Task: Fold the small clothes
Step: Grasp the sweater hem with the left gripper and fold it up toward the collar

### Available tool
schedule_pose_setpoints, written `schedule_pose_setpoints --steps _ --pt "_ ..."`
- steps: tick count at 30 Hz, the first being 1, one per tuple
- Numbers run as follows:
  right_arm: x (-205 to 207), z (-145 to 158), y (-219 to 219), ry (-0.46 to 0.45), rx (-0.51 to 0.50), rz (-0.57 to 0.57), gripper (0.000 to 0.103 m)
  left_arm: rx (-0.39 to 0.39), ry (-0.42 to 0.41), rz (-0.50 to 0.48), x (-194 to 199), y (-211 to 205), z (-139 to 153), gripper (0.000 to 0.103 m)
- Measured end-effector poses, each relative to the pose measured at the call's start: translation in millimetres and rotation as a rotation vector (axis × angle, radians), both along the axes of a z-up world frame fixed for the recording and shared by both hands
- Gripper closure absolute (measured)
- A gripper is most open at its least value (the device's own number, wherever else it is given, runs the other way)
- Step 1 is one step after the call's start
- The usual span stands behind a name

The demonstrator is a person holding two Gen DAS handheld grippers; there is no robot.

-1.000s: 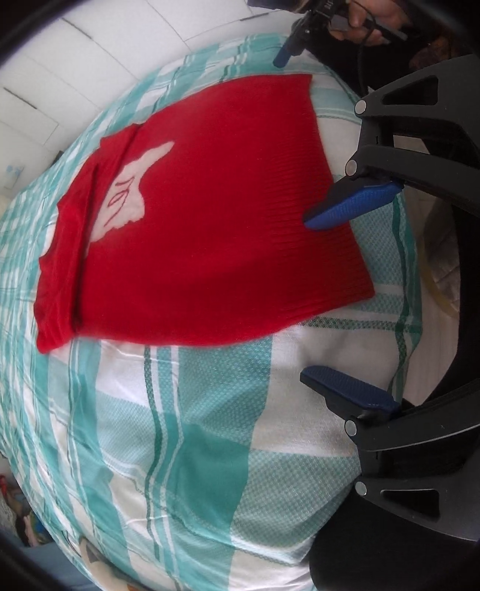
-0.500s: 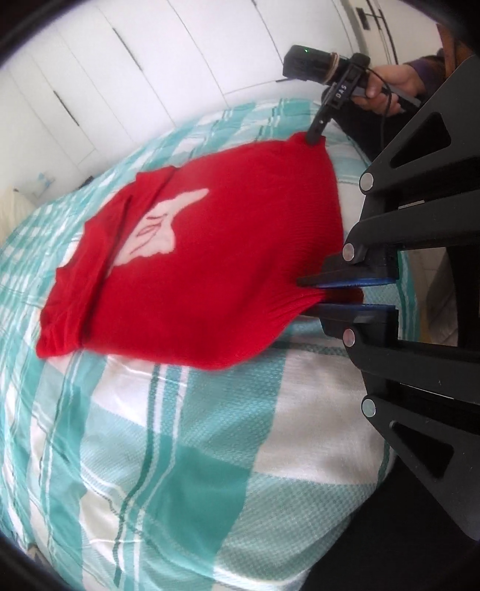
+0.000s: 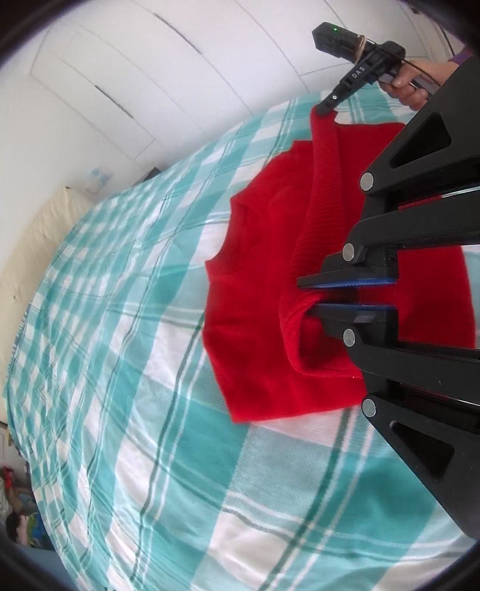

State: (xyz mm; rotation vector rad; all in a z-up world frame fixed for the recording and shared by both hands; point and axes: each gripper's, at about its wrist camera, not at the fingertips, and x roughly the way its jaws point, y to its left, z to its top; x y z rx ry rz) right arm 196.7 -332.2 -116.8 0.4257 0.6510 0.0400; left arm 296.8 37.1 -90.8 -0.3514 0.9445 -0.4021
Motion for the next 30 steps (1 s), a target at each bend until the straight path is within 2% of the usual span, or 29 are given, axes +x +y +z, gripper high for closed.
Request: schedule_pose_setpoints --steps 3,5,7,8,9,11,13,15,17,19,20,21,23,24,25,26,28,30 --pt "46 -11 -11 0.026 0.007 -0.032 0.099 0.021 0.018 0.036 36 -9 -14 0.095" --pt "65 -23 -20 0.043 0.031 -0.063 0.098 0.04 0.019 0.106 56 -10 -21 0.091" --pt "78 -34 -28 0.062 0.048 -0.094 0.098 0.019 0.054 0.162 72 -2 -29 0.067" --pt "83 -38 -32 0.073 0.044 -0.112 0.09 0.004 0.077 0.182 78 4 -31 0.049" --pt "84 -39 -35 0.083 0.031 -0.137 0.08 -0.002 0.078 0.208 78 10 -29 0.046" --pt "78 -32 -45 0.06 0.034 -0.167 0.072 -0.006 0.026 0.219 69 21 -15 0.044" --pt "67 -17 -46 0.016 0.007 -0.144 0.072 0.04 -0.044 0.192 53 24 1 0.038" --pt "59 -4 -39 -0.004 -0.029 -0.082 0.072 0.068 -0.099 0.117 37 18 11 0.032" --pt "56 0 -30 0.014 -0.014 0.011 0.072 0.064 -0.101 0.012 26 6 10 0.026" --pt "58 -5 -15 0.046 0.011 0.107 0.072 0.031 -0.068 -0.08 21 -10 -4 0.023" --pt "59 -9 -8 0.067 0.02 0.15 0.072 0.033 -0.051 -0.112 18 -19 -13 0.023" --pt "63 -18 0 0.099 0.024 0.191 0.072 0.069 -0.031 -0.122 18 -26 -24 0.023" --pt "62 -39 9 0.159 0.0 0.211 0.072 0.191 0.02 -0.072 20 -30 -48 0.024" --pt "60 -49 7 0.189 -0.05 0.174 0.072 0.226 0.049 -0.037 22 -24 -57 0.031" --pt "55 -57 1 0.215 -0.104 0.128 0.072 0.212 0.059 -0.015 20 -15 -59 0.036" --pt "48 -60 -7 0.224 -0.128 0.089 0.077 0.182 0.059 0.005 15 -5 -56 0.037" --pt "27 -51 -15 0.21 -0.166 0.03 0.074 0.183 0.031 0.035 0 5 -41 0.028" --pt "8 -36 -10 0.158 -0.161 0.073 0.073 0.204 -0.03 0.018 -22 0 -22 0.017"
